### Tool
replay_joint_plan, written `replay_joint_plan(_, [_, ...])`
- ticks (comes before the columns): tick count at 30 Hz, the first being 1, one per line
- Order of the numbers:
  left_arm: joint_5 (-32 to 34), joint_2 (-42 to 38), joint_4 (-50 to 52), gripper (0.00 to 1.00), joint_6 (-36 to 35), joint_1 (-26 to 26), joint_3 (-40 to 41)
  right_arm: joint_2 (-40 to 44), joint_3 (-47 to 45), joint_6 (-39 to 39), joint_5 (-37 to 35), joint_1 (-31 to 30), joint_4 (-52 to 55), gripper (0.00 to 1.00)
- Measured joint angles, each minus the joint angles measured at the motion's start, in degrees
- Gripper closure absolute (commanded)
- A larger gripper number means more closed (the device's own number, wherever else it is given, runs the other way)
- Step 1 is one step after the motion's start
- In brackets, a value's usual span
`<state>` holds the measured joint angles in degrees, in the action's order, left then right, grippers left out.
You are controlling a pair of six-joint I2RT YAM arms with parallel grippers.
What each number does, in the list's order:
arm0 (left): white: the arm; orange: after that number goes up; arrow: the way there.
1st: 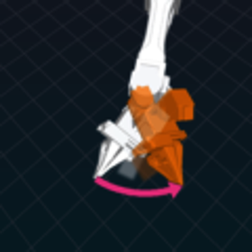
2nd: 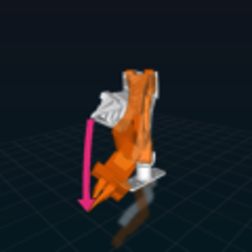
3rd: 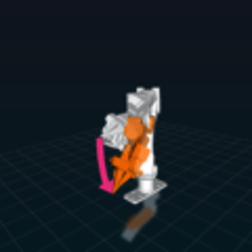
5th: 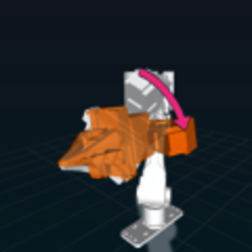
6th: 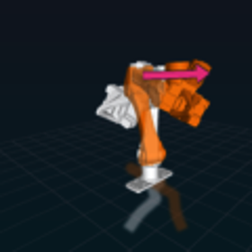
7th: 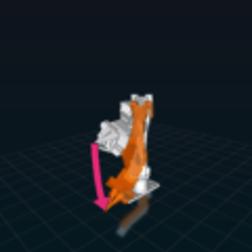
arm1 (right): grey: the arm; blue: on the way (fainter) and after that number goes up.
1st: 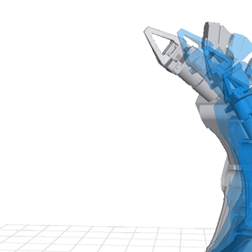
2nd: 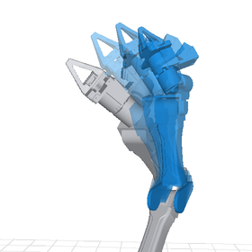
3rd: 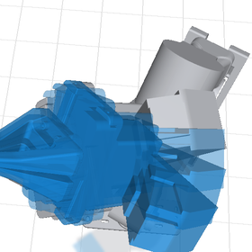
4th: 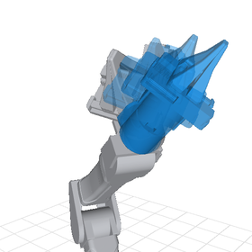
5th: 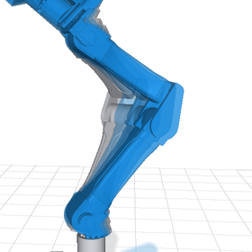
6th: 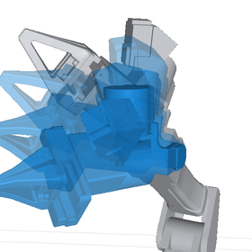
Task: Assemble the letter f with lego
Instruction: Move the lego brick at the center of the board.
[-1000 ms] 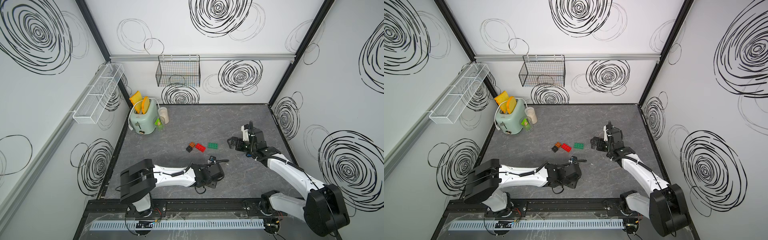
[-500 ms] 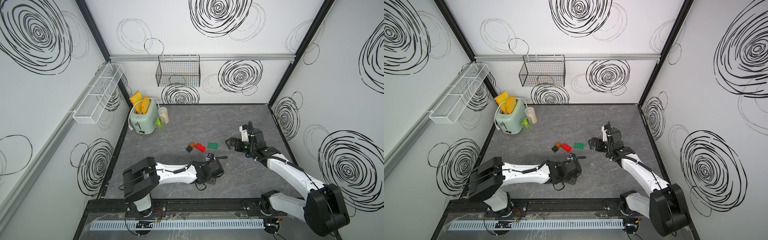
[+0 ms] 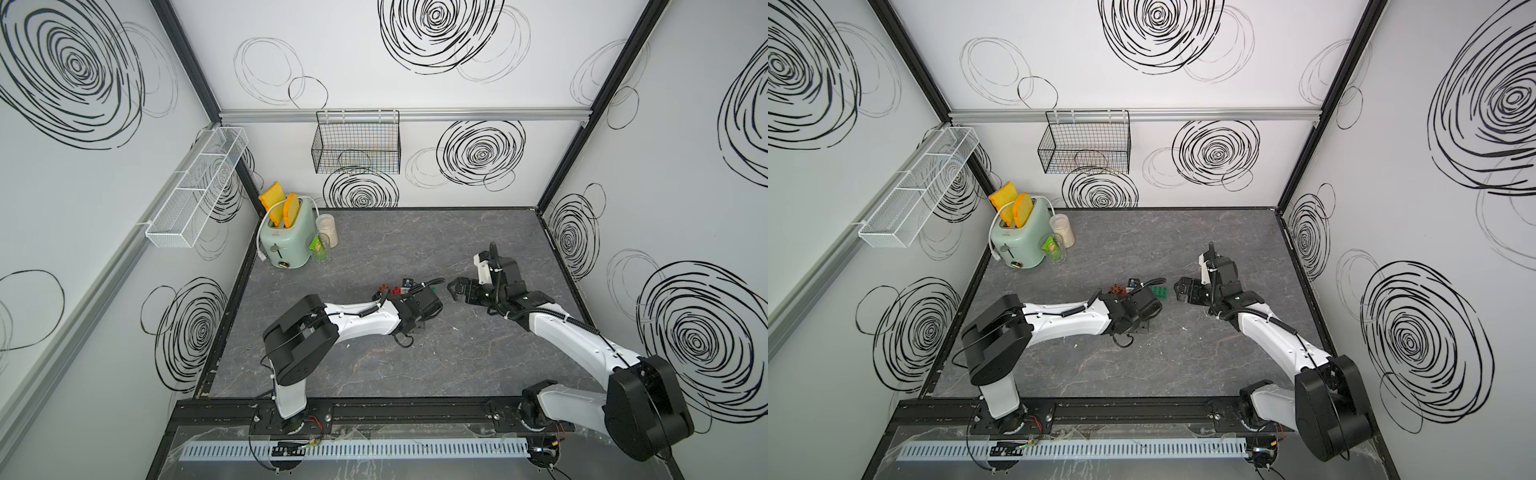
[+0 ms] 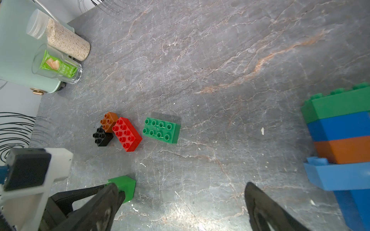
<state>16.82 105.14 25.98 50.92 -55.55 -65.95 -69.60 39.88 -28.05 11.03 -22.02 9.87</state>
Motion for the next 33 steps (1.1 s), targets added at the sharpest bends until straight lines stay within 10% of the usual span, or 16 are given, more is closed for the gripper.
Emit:
replay_joint_plan(22, [-1.3, -0.9, -1.2, 0.2, -0.5, 0.0, -0.8, -3.6, 2.9, 1.6, -2.6, -3.9, 1.4, 0.01])
replay_joint_plan(33, [-6.6, -23.6, -2.8, 0.02, -5.2, 8.2, 8.2, -12.7, 9.0, 1.7, -6.2, -7.6, 2.6, 0.01])
